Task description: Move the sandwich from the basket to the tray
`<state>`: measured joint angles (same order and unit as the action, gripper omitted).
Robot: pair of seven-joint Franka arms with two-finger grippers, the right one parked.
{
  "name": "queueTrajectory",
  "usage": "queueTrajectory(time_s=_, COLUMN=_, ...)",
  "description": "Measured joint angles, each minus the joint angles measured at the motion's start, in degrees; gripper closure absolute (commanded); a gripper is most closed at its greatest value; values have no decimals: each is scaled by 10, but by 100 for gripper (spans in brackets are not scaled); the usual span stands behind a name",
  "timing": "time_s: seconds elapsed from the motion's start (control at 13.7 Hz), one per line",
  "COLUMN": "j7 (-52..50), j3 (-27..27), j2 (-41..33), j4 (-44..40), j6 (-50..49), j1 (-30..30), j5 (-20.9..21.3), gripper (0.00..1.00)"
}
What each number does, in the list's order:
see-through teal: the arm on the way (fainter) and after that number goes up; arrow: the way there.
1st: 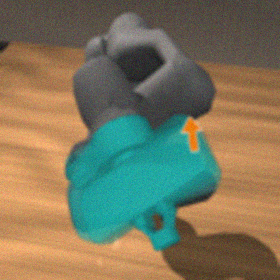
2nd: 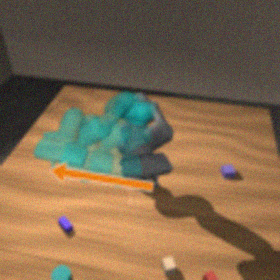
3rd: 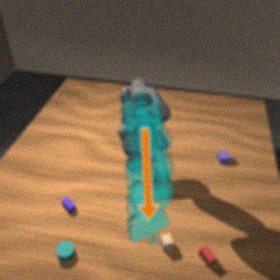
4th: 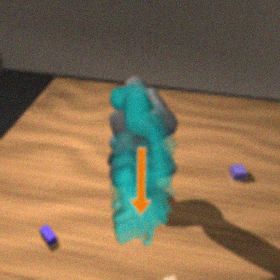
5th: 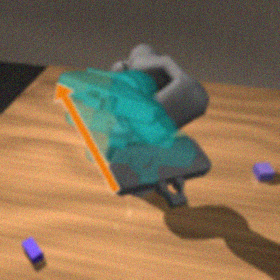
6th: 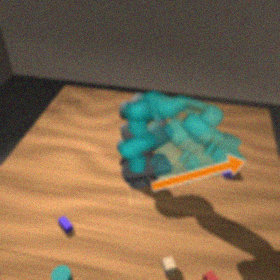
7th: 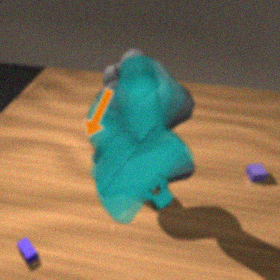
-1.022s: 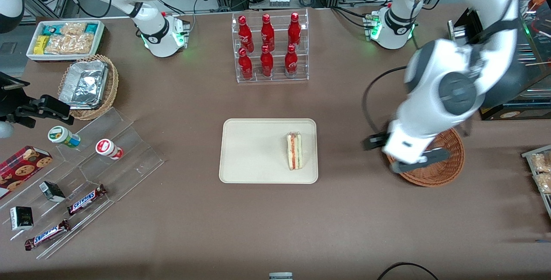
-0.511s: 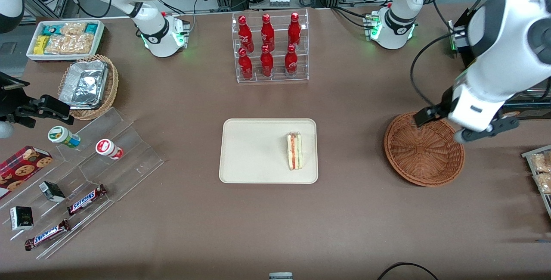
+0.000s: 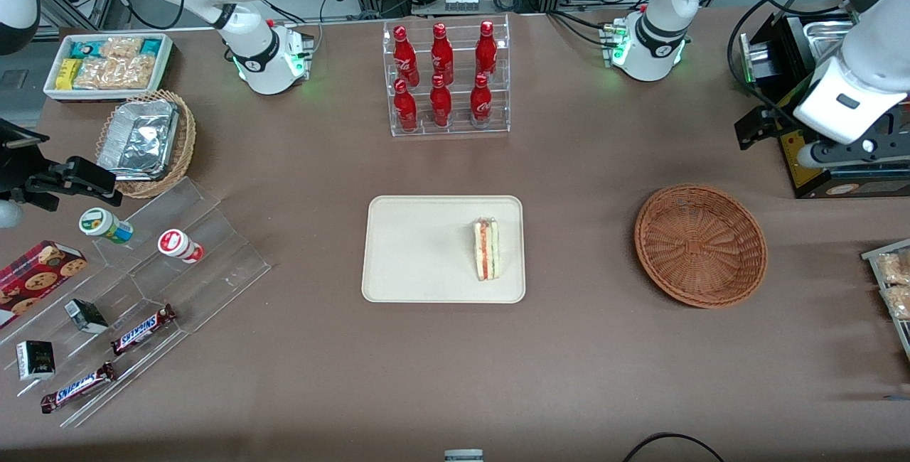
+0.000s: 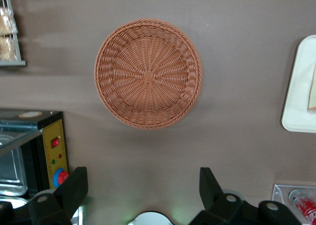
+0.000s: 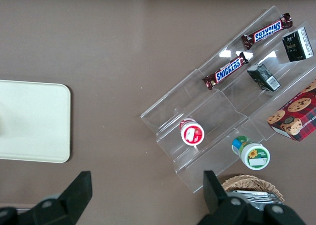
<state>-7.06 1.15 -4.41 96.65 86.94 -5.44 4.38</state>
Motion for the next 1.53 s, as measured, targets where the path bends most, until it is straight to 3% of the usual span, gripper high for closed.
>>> queueTrajectory(time_s=0.44, j7=11, j3=0, j2=0, j4=-18, j6=0, j1=0, j5=-29, gripper=0)
queueTrajectory(time_s=1.53, j7=17, j3=1, j2=13, j4=-42, j6=-24, j1=0, j5=-31, gripper=0)
